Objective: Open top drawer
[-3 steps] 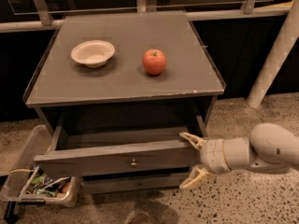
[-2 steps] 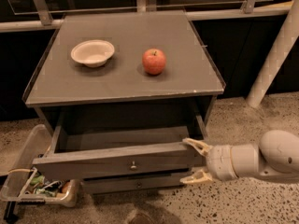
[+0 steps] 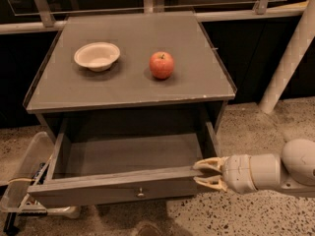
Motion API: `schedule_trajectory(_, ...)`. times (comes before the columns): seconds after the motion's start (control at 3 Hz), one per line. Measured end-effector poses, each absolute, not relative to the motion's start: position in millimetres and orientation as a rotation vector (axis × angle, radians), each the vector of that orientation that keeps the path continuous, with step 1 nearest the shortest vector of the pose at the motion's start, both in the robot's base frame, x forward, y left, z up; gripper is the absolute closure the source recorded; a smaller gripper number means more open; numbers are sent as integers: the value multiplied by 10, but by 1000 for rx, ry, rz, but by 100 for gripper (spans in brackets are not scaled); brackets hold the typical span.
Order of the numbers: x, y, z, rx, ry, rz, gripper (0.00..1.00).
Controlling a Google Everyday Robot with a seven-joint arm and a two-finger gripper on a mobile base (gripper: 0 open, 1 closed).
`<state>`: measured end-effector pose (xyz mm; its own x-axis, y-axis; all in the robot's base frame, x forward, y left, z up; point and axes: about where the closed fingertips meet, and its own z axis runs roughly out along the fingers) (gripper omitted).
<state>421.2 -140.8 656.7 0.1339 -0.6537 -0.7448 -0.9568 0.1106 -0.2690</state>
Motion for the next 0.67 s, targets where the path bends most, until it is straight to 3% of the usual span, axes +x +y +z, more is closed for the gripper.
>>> schedule_trajectory(0.33,4212,-1408,6640,-1618,1595,482,100)
schedule_trajectory(0.67,4035,-1459,6597,-1631,1596,491,100)
